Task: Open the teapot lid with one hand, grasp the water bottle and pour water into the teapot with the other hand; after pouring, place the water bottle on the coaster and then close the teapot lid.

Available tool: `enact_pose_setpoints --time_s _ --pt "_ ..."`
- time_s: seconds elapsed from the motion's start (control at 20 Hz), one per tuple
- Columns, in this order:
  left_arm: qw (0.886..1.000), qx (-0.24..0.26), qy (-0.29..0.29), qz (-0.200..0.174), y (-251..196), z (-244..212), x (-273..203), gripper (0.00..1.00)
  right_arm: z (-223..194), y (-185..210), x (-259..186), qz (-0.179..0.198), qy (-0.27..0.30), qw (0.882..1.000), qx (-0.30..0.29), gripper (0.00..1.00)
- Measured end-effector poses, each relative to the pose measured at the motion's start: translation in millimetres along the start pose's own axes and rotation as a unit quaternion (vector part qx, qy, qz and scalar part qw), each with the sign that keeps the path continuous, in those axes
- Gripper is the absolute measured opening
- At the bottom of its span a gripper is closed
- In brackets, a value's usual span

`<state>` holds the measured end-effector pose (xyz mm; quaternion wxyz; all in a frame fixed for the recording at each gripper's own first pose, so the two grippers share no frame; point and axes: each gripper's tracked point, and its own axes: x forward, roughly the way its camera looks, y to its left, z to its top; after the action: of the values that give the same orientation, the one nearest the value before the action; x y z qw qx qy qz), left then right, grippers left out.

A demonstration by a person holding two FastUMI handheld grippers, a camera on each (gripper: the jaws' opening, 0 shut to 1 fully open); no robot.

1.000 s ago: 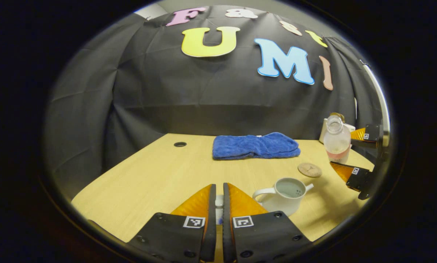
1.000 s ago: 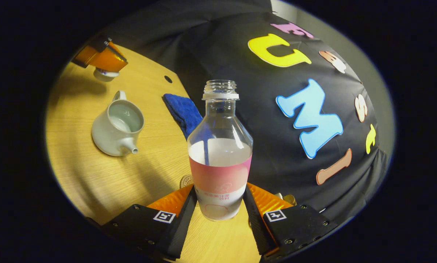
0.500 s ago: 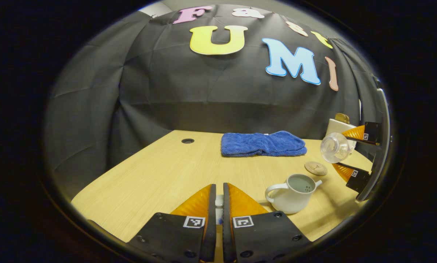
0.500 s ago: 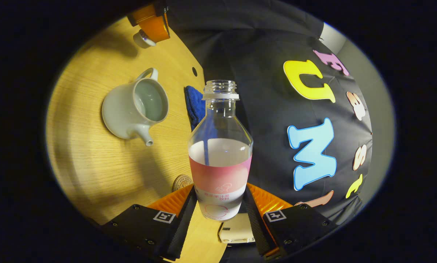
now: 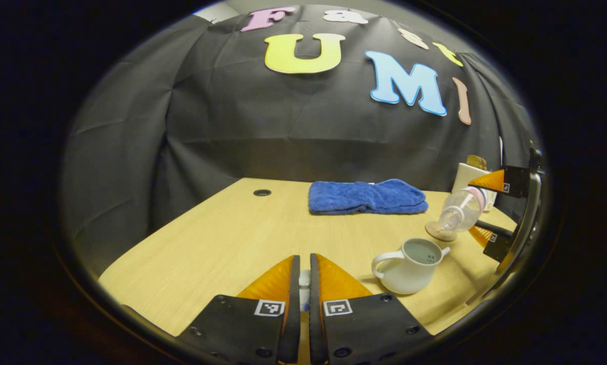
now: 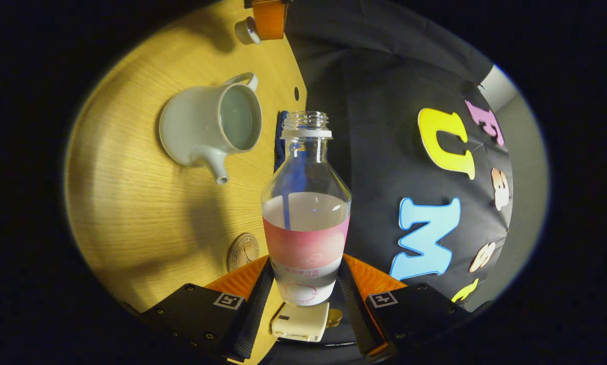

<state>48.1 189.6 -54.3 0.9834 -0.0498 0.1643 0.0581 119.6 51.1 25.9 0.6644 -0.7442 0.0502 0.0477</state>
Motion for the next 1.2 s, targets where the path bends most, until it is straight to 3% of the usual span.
enact_pose_setpoints --time_s 0.6,1.2 --pt "1.000 -0.007 0.009 -0.003 -0.1 -8.1 1.9 0.14 -3.3 -12.0 5.5 -0.026 -0.006 0.995 -0.094 0.74" --pt "1.000 -0.002 0.012 -0.001 1.3 -9.6 2.5 0.14 -1.5 -41.6 6.8 -0.067 -0.019 0.989 -0.130 0.71"
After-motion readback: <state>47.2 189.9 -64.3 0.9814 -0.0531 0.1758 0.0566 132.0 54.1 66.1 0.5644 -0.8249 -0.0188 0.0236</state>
